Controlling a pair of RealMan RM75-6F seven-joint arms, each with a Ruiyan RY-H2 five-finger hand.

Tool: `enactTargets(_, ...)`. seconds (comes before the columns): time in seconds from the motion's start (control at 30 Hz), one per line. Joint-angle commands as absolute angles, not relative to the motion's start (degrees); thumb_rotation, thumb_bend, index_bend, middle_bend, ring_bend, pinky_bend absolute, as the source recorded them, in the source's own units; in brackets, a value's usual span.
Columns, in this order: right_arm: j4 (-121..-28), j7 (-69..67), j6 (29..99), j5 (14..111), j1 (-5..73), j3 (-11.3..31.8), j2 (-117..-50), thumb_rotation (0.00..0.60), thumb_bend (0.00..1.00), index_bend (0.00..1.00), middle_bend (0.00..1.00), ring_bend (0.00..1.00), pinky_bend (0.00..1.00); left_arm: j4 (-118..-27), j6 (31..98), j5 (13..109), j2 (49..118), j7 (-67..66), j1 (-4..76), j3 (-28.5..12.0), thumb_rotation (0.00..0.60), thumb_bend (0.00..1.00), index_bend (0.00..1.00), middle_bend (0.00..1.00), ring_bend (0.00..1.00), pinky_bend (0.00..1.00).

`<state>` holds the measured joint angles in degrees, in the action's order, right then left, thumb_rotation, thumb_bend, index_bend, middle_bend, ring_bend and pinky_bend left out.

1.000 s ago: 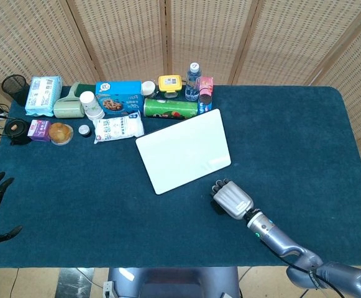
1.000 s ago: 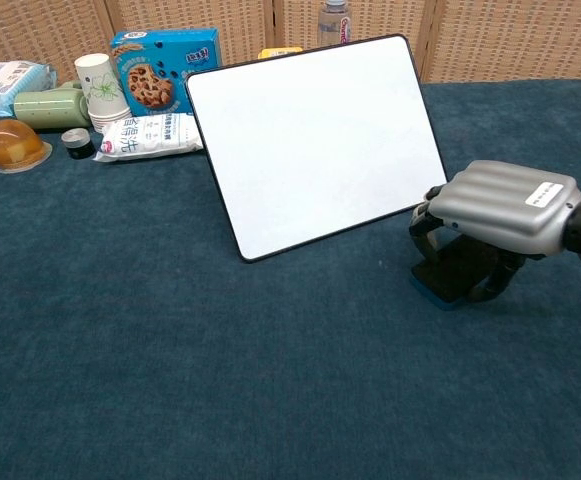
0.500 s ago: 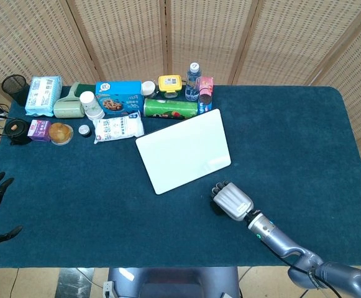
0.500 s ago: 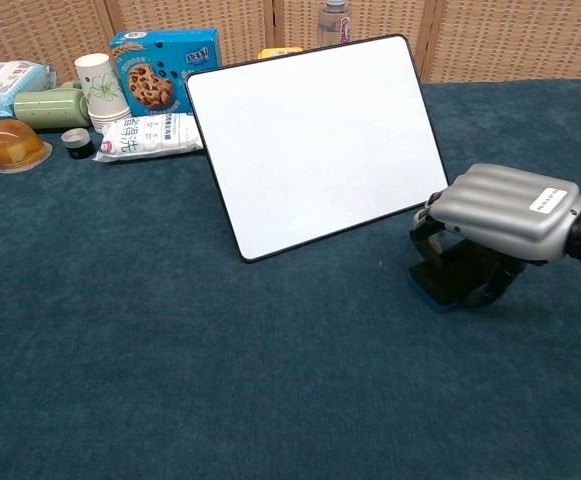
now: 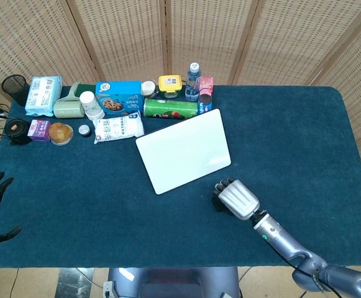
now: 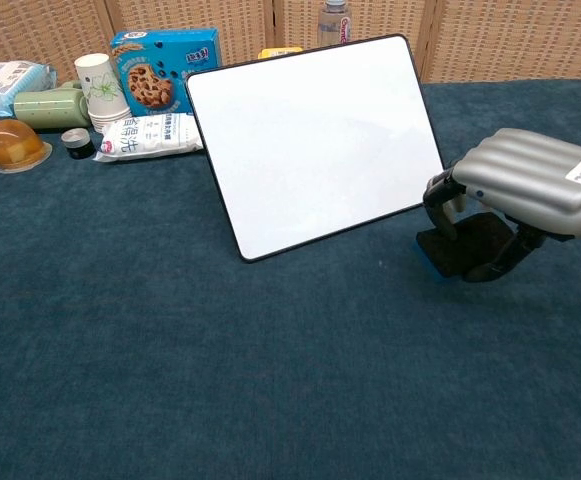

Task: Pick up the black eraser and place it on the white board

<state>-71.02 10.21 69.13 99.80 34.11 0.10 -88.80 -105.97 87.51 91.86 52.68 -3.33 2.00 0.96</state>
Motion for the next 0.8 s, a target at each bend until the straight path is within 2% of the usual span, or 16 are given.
enactTargets(0.03,-70.94,8.99,72.11,99.82,33.43,1.43,-88.5,0.6,0.14,0.6,0.57,0.49,0.55,-106.05,87.45,91.92,52.71,-3.55,2.02,0.99,0.6,0.08,0.0,0.0,0.0,0.07)
enactTargets(0.27,-65.43,8.61,79.22,99.42,33.88,6.33,-91.96,0.6,0.16,0.6,0.58,0.5,0.56,-106.3,87.13,91.81,52.89,-4.43,2.14,1.0,0.6,0.08,0.0,0.0,0.0,0.07)
enactTargets(0.8,-58.02,17.57,75.8,92.37,42.75,16.38,-101.96,0.6,0.16,0.61,0.58,0.5,0.58,-106.24,86.95,91.36,52.59,-3.65,2.26,0.86,0.6,0.08,0.0,0.0,0.0,0.07)
